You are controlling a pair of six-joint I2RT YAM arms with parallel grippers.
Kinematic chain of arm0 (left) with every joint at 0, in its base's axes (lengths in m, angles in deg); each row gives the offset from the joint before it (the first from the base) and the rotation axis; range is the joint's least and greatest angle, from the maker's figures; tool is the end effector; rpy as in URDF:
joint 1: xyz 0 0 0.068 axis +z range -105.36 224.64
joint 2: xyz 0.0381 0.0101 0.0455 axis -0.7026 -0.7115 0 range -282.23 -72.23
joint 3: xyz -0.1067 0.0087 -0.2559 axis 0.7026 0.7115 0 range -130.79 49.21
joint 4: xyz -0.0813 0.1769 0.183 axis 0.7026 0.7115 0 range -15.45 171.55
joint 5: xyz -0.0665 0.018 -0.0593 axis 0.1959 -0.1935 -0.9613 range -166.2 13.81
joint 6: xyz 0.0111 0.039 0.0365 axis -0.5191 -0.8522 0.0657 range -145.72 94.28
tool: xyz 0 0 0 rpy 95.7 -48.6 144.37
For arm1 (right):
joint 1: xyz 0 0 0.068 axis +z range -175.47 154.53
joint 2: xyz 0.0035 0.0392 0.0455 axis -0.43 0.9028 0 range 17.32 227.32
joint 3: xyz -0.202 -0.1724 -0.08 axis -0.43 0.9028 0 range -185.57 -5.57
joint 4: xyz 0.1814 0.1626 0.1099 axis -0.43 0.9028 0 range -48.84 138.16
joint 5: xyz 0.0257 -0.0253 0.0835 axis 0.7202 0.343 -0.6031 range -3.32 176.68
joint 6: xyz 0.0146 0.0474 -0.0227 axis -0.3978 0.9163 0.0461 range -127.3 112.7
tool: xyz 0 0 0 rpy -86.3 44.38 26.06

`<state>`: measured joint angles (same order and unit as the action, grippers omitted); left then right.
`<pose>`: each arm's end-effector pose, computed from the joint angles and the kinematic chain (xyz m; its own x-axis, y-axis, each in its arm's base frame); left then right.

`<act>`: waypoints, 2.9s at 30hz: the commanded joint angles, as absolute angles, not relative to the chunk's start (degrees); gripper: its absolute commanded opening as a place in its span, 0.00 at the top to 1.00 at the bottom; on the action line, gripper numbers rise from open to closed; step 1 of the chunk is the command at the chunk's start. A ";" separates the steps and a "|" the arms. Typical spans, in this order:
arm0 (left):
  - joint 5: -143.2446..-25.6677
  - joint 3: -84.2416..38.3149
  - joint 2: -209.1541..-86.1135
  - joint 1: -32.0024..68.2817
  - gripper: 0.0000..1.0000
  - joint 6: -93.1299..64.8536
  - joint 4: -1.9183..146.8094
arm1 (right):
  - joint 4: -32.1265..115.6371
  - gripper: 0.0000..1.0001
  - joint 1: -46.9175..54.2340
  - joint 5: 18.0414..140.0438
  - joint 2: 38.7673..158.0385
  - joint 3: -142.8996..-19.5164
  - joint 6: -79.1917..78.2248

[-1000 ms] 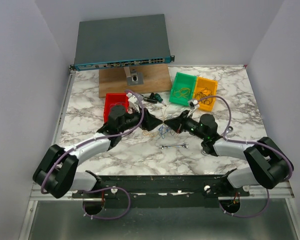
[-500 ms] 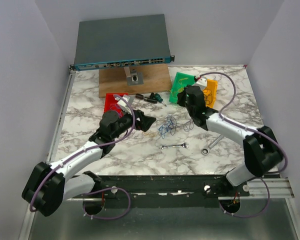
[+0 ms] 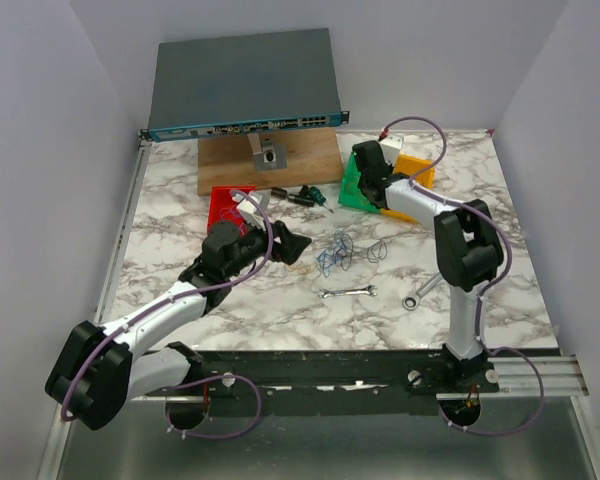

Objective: Untangle the cables

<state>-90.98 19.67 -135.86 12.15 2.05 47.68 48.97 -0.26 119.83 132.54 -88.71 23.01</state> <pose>0.2065 -0.1425 0.2494 -0.4353 -0.2567 -0.8629 0.5991 0.6328 -0.4905 0.4243 0.1776 0.2070 -0.4893 0.2367 -0.8394 0.3126 0.9461 0.0846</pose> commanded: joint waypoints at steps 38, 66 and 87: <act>-89.44 11.90 -144.56 11.92 0.11 0.21 57.51 | 45.96 0.36 -3.38 93.18 115.41 -76.27 19.71; -71.63 -8.82 -168.76 3.92 0.07 -0.77 92.38 | 13.06 0.01 2.48 95.83 99.85 -35.84 22.23; -73.41 -19.20 -165.44 3.92 1.00 -3.09 95.20 | 13.12 0.05 2.55 110.99 87.22 -29.09 25.74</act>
<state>-70.68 -12.46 -167.43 4.02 -2.28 95.70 13.19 2.24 102.52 90.34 -30.61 23.25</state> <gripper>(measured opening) 0.015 0.957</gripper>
